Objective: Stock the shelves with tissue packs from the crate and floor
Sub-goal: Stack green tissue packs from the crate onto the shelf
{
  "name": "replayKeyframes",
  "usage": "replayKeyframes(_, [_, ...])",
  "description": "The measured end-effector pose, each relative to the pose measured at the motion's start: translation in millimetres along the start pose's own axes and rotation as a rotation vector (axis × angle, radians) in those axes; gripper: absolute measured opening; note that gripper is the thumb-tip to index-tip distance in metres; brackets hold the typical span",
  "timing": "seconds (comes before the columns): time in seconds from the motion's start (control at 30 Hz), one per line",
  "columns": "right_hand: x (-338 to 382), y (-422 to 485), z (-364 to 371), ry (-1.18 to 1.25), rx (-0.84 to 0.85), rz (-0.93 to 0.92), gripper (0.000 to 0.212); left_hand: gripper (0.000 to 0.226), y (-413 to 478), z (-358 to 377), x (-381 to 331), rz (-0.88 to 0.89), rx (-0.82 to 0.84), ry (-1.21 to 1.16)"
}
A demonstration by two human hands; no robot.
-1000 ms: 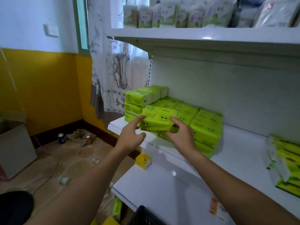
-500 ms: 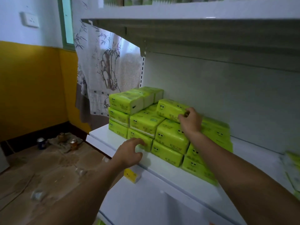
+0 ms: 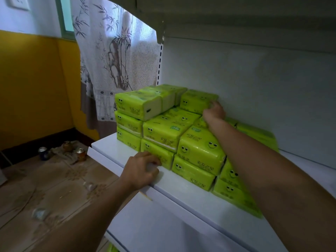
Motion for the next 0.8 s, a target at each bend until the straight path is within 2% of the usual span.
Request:
replayKeyframes(0.13, [3.3, -11.5, 2.2, 0.023, 0.12, -0.013, 0.06, 0.064, -8.0, 2.5, -0.3, 0.052, 0.008, 0.057])
replayKeyframes(0.27, [16.4, -32.8, -17.3, -0.004, 0.062, -0.058, 0.051, 0.076, -22.7, -0.5, -6.8, 0.063, 0.068, 0.102])
replayKeyframes(0.37, [22.8, -67.0, -34.6, 0.059, 0.022, -0.111, 0.047, 0.068, -46.4, -10.2, -11.5, 0.077, 0.033, 0.125])
replayKeyframes(0.47, [30.4, -113.0, -47.2, 0.19, 0.039, -0.132, 0.042, 0.058, -85.6, -25.2, -8.8, -0.004, -0.02, 0.156])
replayKeyframes(0.6, [31.5, -193.8, -42.4, 0.266, 0.148, -0.154, 0.036, 0.059, -152.6, -45.1, 0.4, -0.095, -0.087, 0.166])
replayKeyframes(0.7, [-2.9, -262.1, -20.8, 0.258, 0.281, -0.131, 0.035, 0.056, -203.5, -37.0, 15.3, -0.234, -0.005, 0.156])
replayKeyframes(0.8, [-68.6, -318.6, 4.1, 0.166, 0.415, -0.061, 0.035, 0.041, -252.5, -5.8, 30.8, -0.304, 0.067, 0.113])
Point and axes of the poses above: each hand's wrist, its own y-axis towards the middle knuckle, its own z-axis out of the palm, x = y × z, the point moved 4 cm from there along y, towards the middle knuckle, and after that the axes turned 6 degrees about -x, right-handed, at the moved point
